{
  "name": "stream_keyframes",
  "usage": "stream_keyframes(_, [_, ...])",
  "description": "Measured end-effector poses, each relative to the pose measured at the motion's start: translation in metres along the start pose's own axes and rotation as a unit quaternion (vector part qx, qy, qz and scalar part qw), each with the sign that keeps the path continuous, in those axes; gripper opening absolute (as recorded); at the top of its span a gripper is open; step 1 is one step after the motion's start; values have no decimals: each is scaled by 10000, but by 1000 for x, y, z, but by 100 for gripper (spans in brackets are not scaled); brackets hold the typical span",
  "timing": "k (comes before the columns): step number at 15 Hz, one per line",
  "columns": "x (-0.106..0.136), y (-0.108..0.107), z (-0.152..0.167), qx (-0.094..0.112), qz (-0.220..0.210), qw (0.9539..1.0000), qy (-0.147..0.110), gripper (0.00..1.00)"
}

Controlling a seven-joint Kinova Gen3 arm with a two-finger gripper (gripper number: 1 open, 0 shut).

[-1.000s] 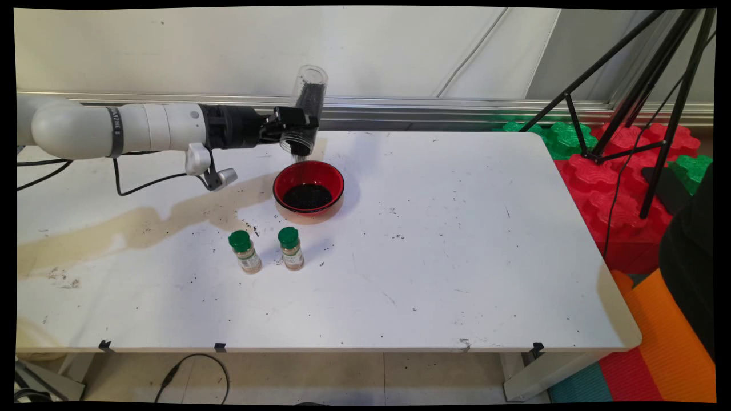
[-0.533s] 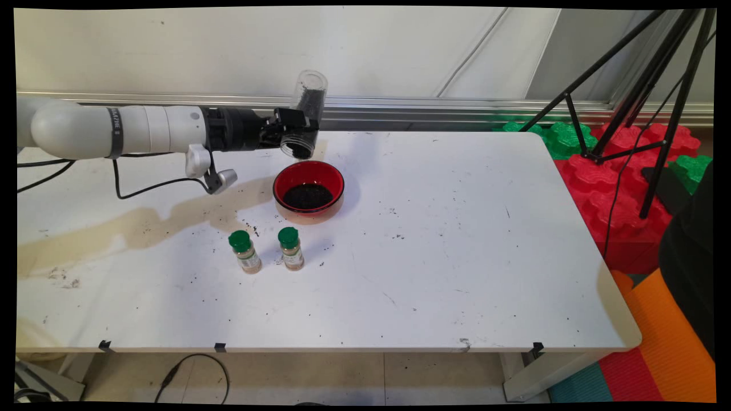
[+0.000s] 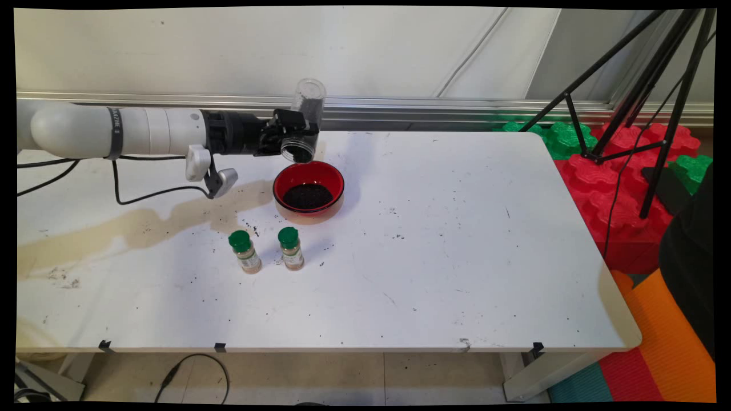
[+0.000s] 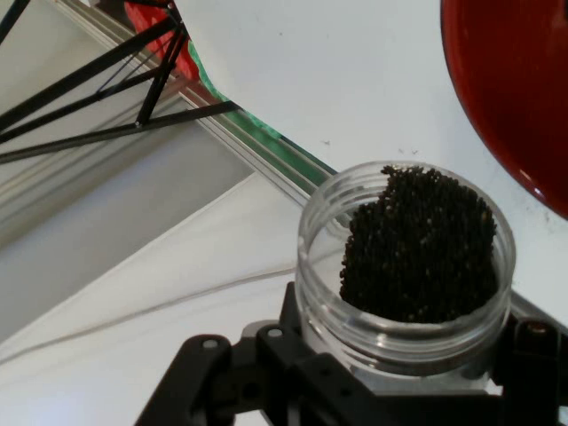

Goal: Pour the black seasoning powder in the red bowl

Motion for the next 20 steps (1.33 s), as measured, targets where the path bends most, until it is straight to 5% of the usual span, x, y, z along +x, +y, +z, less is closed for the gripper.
stream_keyframes(5, [-1,-2,-2,-37,-772,9970,42,0])
stream_keyframes(8, [-2,-5,-6,-77,-1407,9900,94,0])
stream_keyframes(14, [-10,-16,-13,-88,-2501,9681,134,0])
stream_keyframes(20, [-22,-33,-21,-75,-3565,9342,138,0])
